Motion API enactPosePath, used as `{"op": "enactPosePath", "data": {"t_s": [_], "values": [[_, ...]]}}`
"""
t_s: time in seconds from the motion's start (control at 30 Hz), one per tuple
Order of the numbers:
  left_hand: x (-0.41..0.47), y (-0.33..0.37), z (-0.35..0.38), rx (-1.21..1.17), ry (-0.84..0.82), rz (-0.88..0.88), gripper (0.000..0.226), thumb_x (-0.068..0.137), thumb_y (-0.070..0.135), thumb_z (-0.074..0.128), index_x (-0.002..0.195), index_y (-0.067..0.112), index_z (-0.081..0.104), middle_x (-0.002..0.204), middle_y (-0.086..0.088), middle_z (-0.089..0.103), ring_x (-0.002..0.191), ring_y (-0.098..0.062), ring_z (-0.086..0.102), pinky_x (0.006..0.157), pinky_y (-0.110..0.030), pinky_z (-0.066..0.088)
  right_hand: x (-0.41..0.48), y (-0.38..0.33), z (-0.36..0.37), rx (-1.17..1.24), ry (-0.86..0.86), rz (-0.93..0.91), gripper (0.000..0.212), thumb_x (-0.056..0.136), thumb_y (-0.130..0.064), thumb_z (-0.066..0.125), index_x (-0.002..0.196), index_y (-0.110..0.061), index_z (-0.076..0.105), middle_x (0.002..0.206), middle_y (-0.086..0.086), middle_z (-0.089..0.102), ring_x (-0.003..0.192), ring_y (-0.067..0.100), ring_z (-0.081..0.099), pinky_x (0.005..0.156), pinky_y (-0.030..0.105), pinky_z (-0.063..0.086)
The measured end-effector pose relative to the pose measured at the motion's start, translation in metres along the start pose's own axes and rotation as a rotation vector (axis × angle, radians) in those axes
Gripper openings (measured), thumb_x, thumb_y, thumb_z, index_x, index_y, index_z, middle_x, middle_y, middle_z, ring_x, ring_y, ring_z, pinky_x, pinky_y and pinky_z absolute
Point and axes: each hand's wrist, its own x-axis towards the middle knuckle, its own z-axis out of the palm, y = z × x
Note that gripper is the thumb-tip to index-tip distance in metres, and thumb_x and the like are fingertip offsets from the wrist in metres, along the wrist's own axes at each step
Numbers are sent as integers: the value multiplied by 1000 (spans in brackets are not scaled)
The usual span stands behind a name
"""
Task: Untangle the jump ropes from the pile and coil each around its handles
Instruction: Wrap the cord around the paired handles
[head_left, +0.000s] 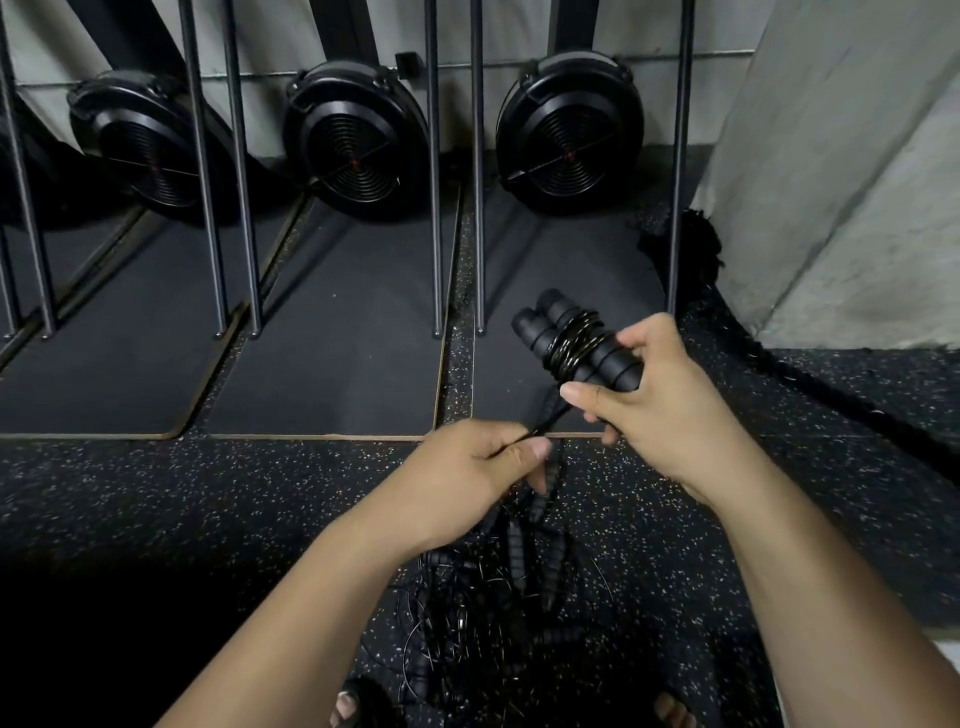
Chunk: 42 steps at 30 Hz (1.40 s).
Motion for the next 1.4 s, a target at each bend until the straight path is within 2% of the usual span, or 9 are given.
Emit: {"op": "enactPosePath", "data": {"t_s": [0.1, 0.27, 0.47, 0.67, 0.77, 0.9, 1.03, 1.17, 1.4], "values": [[-5, 3, -15, -30, -6, 62, 31, 105, 46, 63, 87, 25, 76, 61, -2, 40, 56, -17, 36, 55, -30, 27, 0, 4, 0, -200, -137, 42, 47, 90, -37, 85, 113, -28, 45, 98, -3, 74, 59, 15, 74, 64, 38, 61], [-8, -4, -33, -151, 130, 101, 29, 100, 36, 71, 86, 12, 77, 50, 15, 43, 46, -2, 36, 49, -17, 30, -6, 9, 12, -136, -430, 24, 31, 93, -20, 84, 111, -27, 59, 91, 7, 79, 78, 30, 79, 77, 57, 65], [-9, -18, -53, -167, 135, 147, 31, 88, 42, 85, 83, 12, 77, 79, -20, 66, 71, -15, 53, 71, -32, 41, -25, -18, 3, -161, -770, -46, 26, 98, -26, 80, 115, -32, 62, 95, 2, 80, 76, 21, 77, 83, 42, 61], [-7, -30, -57, -221, 76, 132, 29, 84, 49, 83, 80, 20, 77, 79, -13, 67, 75, -18, 54, 75, -32, 41, -39, -40, -16, 90, -982, -112, 30, 97, -17, 81, 119, -24, 62, 98, 17, 76, 77, 21, 70, 74, 40, 60], [-3, -28, -46, -371, 71, 73, 25, 99, 23, 71, 78, 10, 68, 70, 0, 67, 64, -6, 60, 65, -19, 49, -41, -42, -22, 217, -890, -196, 34, 94, -10, 81, 120, -11, 59, 97, 21, 76, 77, 25, 71, 70, 39, 59], [-3, -19, -25, -324, 185, -104, 44, 103, -14, 41, 69, 13, 50, 52, 9, 52, 44, 0, 50, 47, -7, 38, -38, -42, -25, 425, -617, -281, 39, 90, -6, 81, 119, -2, 56, 99, 24, 75, 86, 38, 75, 66, 40, 59], [6, -9, -5, -360, 175, -45, 54, 112, 18, 51, 58, 23, 56, 58, 4, 28, 54, -16, 20, 57, -38, 13, -34, -37, -17, 494, -366, -320, 38, 90, -8, 81, 118, -1, 55, 104, 20, 75, 87, 41, 76, 70, 44, 61], [7, -5, 1, -218, 132, 50, 37, 110, 50, 48, 95, 31, 76, 61, -1, 29, 56, -21, 24, 52, -32, 20, -26, -27, -11, 340, -101, -296, 35, 93, -15, 83, 115, -16, 57, 105, 5, 77, 81, 34, 77, 75, 55, 65], [1, -6, -5, 142, 97, 39, 27, 109, 44, 55, 99, 29, 76, 54, 7, 42, 48, -12, 38, 48, -28, 33, -14, -14, 0, -81, 178, -182, 38, 90, -28, 87, 106, -37, 53, 102, -10, 69, 83, 17, 72, 75, 38, 59]]}}
